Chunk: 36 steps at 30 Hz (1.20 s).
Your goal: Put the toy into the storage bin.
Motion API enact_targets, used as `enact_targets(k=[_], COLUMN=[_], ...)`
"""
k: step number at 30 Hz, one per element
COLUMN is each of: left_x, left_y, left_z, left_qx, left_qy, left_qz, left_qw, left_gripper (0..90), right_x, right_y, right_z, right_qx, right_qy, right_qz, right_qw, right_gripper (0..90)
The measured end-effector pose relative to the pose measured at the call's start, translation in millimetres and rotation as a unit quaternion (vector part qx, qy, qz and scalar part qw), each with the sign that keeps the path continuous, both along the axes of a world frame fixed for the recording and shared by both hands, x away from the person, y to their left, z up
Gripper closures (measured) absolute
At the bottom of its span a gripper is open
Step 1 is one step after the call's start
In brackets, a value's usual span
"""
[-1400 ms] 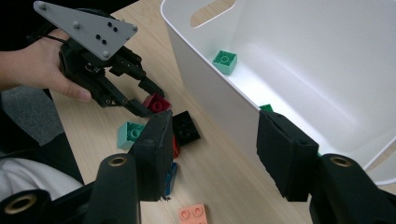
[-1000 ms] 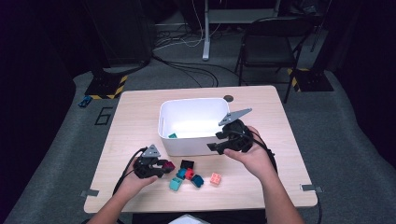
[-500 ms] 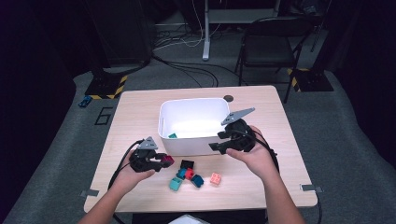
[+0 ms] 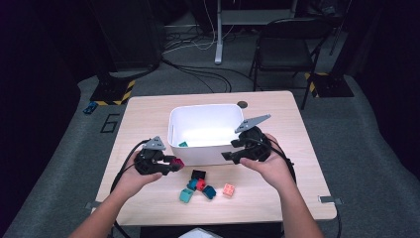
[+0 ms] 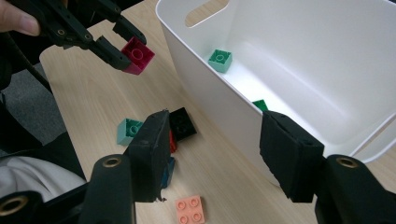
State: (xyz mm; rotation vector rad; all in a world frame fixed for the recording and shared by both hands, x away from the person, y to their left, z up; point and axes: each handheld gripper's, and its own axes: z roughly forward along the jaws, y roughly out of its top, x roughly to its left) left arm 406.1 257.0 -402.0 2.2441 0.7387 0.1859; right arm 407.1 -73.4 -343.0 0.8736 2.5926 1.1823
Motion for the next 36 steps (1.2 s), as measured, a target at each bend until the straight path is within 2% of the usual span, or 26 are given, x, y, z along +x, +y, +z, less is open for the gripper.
enact_targets(k=[3, 6, 19, 29, 36], left_x=[1.6, 3.3, 13.7, 32.6, 47.9], left_y=[-2.5, -5.3, -16.2, -24.8, -32.9], left_z=[8.7, 17.0, 52.8, 64.7, 72.6], left_qx=[-0.003, 0.002, -0.013, -0.01, -0.006], left_qy=[0.0, -0.008, -0.011, -0.01, -0.018], left_qz=[-0.007, -0.011, -0.022, -0.015, -0.012], left_qw=[1.0, 0.9999, 0.9996, 0.9998, 0.9998], left_gripper=[58.6, 58.6, 58.6, 58.6, 58.6], right_x=[0.3, 0.8, -0.6, -0.5, 0.5], right_y=[-1.5, -2.7, -6.3, -8.9, -10.3], right_z=[-0.1, 0.0, 3.1, 4.4, 3.9], right_qx=[0.001, 0.003, 0.011, 0.014, 0.015], right_qy=[0.003, 0.001, -0.001, -0.002, -0.002], right_qz=[-0.003, -0.005, -0.006, -0.01, -0.01], right_qw=[1.0, 1.0, 0.9999, 0.9998, 0.9998], right_gripper=[42.2, 42.2, 41.6, 41.6, 41.4])
